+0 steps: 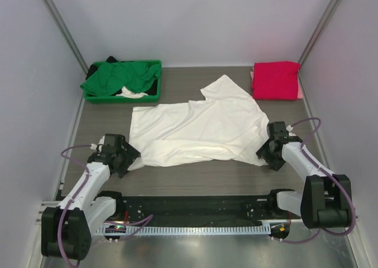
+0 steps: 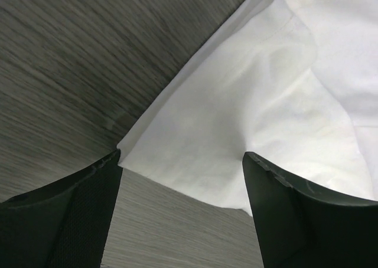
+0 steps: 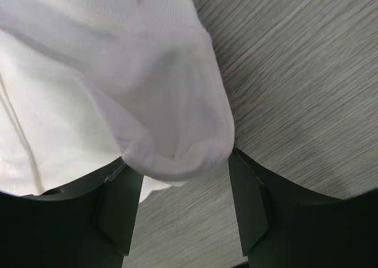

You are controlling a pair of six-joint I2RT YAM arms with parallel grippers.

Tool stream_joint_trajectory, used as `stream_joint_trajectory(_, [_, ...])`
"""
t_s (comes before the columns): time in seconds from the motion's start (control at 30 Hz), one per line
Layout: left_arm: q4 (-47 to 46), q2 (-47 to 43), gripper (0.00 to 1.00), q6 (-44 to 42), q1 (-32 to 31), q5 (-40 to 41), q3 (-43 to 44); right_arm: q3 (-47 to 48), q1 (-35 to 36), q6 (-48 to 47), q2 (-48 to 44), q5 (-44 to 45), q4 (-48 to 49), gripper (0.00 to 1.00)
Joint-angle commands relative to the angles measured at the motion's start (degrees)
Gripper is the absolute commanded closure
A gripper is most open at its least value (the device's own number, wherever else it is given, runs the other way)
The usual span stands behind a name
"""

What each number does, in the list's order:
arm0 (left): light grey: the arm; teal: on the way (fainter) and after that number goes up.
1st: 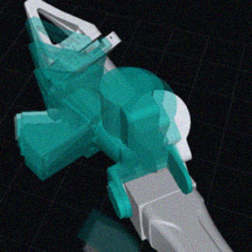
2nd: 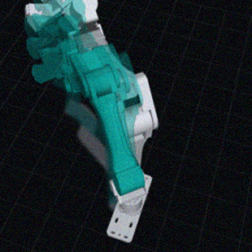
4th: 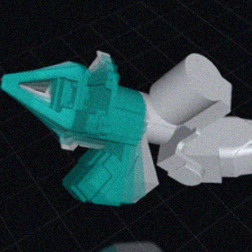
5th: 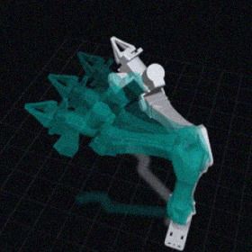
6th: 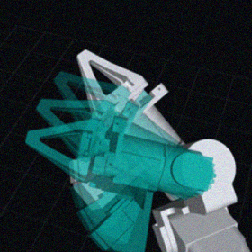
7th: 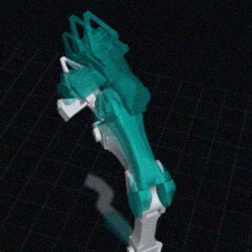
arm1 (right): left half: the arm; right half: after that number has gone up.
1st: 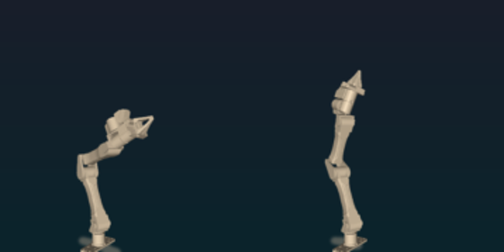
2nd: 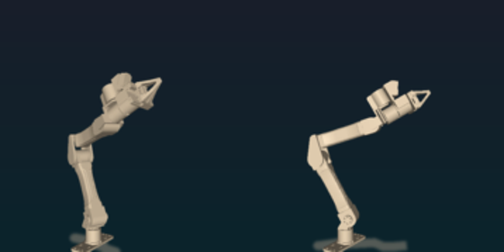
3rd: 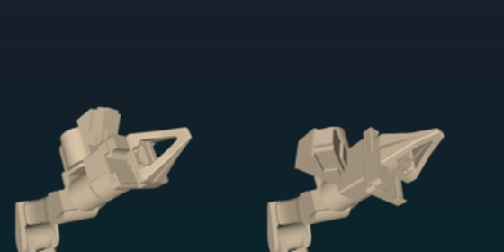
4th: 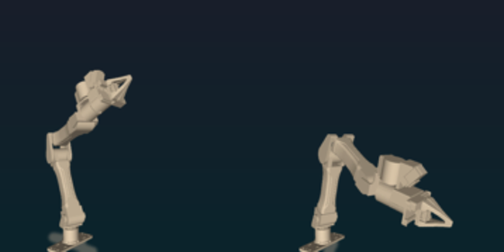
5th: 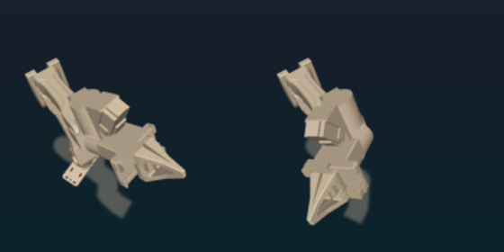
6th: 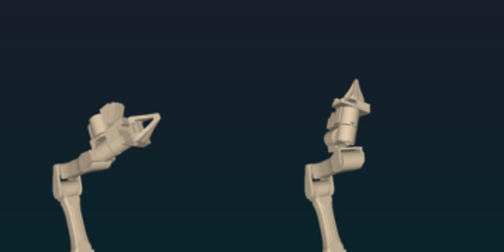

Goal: Fold and stack the t-shirts
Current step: Fold the tshirt

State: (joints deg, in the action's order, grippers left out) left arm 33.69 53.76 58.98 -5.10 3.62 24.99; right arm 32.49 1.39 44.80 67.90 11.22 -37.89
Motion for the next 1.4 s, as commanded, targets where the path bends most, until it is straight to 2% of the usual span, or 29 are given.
stream_joint_trajectory(0.0, [-5.56,2.57,0.17,1.4,0.27,0.78,-2.49,1.7,-0.6,-0.67,0.57,3.54,2.21,0.36])
stream_joint_trajectory(0.07, [-6.7,3.8,0.19,1.66,0.27,0.6,-2.93,1.79,-0.68,-0.59,0.66,3.89,2.55,0.36])
stream_joint_trajectory(0.17, [-9.16,5.65,0.38,1.93,0.27,0.43,-3.46,1.7,-0.6,-1.29,1.27,3.02,3.78,0.44])
stream_joint_trajectory(0.2, [-9.87,6.0,0.56,1.93,0.36,0.34,-3.46,1.79,-0.6,-1.46,1.71,3.01,3.79,0.54])
stream_joint_trajectory(0.27, [-10.22,6.62,0.73,1.4,0.36,0.16,-2.15,3.45,-0.68,-2.34,2.76,3.28,3.96,0.71])
stream_joint_trajectory(0.3, [-9.62,6.71,0.89,1.05,0.27,0.25,-1.18,4.5,-0.6,-2.78,3.2,3.71,4.05,0.88])
stream_joint_trajectory(0.33, [-8.48,6.8,0.95,0.61,0.36,0.95,2.39,7.64,-0.68,-3.39,3.81,3.72,4.05,0.98])
stream_joint_trajectory(0.37, [-6.73,6.97,1.0,-0.44,0.36,2.0,4.86,10.11,-0.6,-4.62,4.69,3.89,1.96,0.99])
stream_joint_trajectory(0.47, [5.02,6.54,1.0,-3.77,0.36,6.57,16.0,21.89,-0.6,-6.21,5.76,6.52,-5.41,0.99])
stream_joint_trajectory(0.5, [7.24,6.1,1.0,-4.13,0.44,9.28,18.66,24.18,-0.68,-6.73,4.01,8.01,-6.83,0.99])
stream_joint_trajectory(0.6, [12.09,3.12,1.0,-5.19,1.15,10.53,22.99,28.68,-2.18,-7.0,0.5,8.64,-10.35,0.99])
stream_joint_trajectory(0.7, [14.55,-0.05,1.0,-4.58,1.06,10.27,20.99,25.71,-2.27,-6.48,-1.62,7.76,-11.77,0.99])
stream_joint_trajectory(0.87, [16.67,-5.67,1.0,-1.33,1.06,6.94,13.34,14.11,-2.35,-2.61,-7.5,2.59,-10.46,0.99])
stream_joint_trajectory(0.93, [16.32,-8.14,0.94,1.21,0.62,5.53,11.4,10.34,-2.35,-0.77,-8.83,1.26,-10.1,0.96])
stream_joint_trajectory(0.97, [17.62,-8.66,0.87,2.09,0.62,4.83,11.05,9.36,-2.35,-0.07,-9.97,0.47,-9.93,0.9])
stream_joint_trajectory(1.07, [19.21,-9.9,0.85,4.3,0.53,3.95,9.99,6.54,-2.35,2.65,-13.21,-0.32,-10.27,0.82])
stream_joint_trajectory(1.13, [20.35,-10.6,0.81,4.82,0.53,3.41,10.25,4.79,-2.35,4.24,-15.33,-1.46,-10.45,0.8])
stream_joint_trajectory(1.2, [23.08,-11.48,0.67,5.53,0.53,3.07,11.3,4.07,-2.35,6.0,-18.31,-1.91,-11.33,0.73])
stream_joint_trajectory(1.23, [23.87,-13.05,0.55,5.62,0.62,2.8,11.57,3.9,-2.35,6.35,-19.11,-1.82,-11.76,0.63])
stream_joint_trajectory(1.27, [25.96,-14.02,0.28,5.62,0.62,2.54,12.44,4.07,-2.35,6.53,-19.73,-1.82,-12.9,0.34])
stream_joint_trajectory(1.3, [26.94,-15.34,0.18,5.44,0.62,2.19,12.8,4.42,-2.35,6.36,-20.69,-1.56,-13.43,0.22])
stream_joint_trajectory(1.37, [29.58,-19.46,0.04,4.66,0.62,2.53,14.89,6.44,-2.35,5.48,-21.49,-1.2,-15.02,0.05])
